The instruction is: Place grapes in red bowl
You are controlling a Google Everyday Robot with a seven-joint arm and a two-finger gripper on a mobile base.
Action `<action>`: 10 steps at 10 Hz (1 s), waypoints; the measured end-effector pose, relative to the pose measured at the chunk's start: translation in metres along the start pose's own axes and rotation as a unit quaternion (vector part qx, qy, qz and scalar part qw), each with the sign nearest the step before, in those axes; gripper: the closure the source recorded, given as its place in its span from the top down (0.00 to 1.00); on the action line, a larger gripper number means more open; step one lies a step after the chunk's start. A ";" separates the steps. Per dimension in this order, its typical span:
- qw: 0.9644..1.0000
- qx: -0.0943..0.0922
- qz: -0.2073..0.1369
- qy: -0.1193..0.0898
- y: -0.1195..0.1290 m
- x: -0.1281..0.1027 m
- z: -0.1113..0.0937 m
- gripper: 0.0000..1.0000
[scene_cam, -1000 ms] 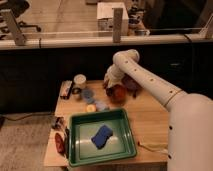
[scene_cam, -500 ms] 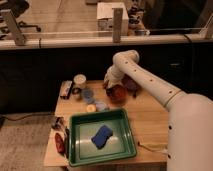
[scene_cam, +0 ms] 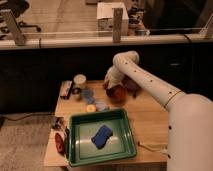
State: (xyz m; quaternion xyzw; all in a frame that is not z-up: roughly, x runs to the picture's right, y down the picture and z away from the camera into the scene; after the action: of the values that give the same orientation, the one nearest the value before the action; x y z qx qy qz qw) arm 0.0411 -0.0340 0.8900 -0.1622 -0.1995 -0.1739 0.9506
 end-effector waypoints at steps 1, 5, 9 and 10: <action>1.000 0.000 -0.001 0.000 0.000 0.000 0.000 0.17; 1.000 -0.002 0.000 0.001 0.001 0.001 0.003 0.24; 1.000 -0.003 0.003 0.001 0.002 0.002 0.004 0.24; 1.000 -0.003 0.003 0.001 0.002 0.002 0.005 0.24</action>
State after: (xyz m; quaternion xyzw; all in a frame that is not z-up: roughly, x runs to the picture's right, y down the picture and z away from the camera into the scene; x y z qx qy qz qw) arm 0.0417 -0.0309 0.8944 -0.1659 -0.1971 -0.1716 0.9509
